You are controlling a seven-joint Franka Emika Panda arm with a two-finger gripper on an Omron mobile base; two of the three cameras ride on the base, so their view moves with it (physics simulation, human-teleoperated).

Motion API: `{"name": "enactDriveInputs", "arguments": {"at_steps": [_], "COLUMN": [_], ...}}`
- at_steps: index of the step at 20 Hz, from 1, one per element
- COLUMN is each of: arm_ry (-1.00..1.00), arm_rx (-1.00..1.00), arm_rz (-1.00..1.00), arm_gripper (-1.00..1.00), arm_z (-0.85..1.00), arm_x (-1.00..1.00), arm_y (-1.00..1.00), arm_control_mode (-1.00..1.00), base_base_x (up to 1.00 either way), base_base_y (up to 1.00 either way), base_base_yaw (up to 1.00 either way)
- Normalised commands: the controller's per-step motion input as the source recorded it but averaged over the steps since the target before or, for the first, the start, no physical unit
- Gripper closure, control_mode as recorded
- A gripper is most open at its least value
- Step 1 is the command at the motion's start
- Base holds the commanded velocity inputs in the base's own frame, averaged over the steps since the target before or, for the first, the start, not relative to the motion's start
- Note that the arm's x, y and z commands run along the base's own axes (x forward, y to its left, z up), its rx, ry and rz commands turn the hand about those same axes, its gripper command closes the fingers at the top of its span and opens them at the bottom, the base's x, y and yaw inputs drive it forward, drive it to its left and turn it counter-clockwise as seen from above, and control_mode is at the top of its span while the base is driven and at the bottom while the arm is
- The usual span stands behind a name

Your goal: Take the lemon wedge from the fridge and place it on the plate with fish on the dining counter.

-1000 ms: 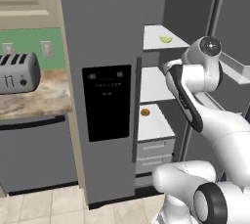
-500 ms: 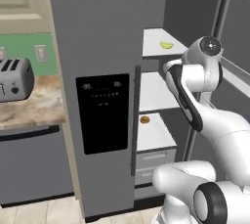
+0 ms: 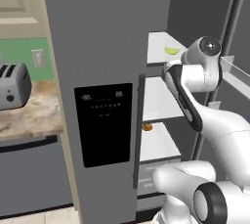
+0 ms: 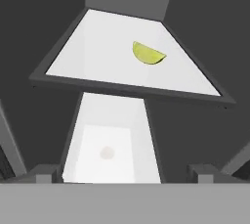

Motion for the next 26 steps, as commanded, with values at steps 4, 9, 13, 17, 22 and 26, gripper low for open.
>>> {"name": "enactDriveInputs", "arguments": {"at_steps": [4,9,13,17,22,26], "arm_ry": [0.0,0.0,0.0,0.0,0.0,0.0], "arm_rx": [0.0,0.0,0.0,0.0,0.0,0.05], "arm_rz": [0.0,0.0,0.0,0.0,0.0,0.01], "arm_gripper": [-1.0,-1.0,-1.0,-1.0,-1.0,-1.0], "arm_z": [0.0,0.0,0.0,0.0,0.0,0.18], "arm_x": [0.0,0.0,0.0,0.0,0.0,0.21], "arm_y": [0.0,0.0,0.0,0.0,0.0,-0.16], "arm_control_mode": [1.0,1.0,1.0,1.0,1.0,-1.0], "base_base_x": [0.11,0.22,0.5,0.57,0.23,0.03], "base_base_y": [-0.47,-0.29,-0.03,-0.01,-0.18,-0.07], "base_base_yaw": [0.0,0.0,0.0,0.0,0.0,0.0]}}
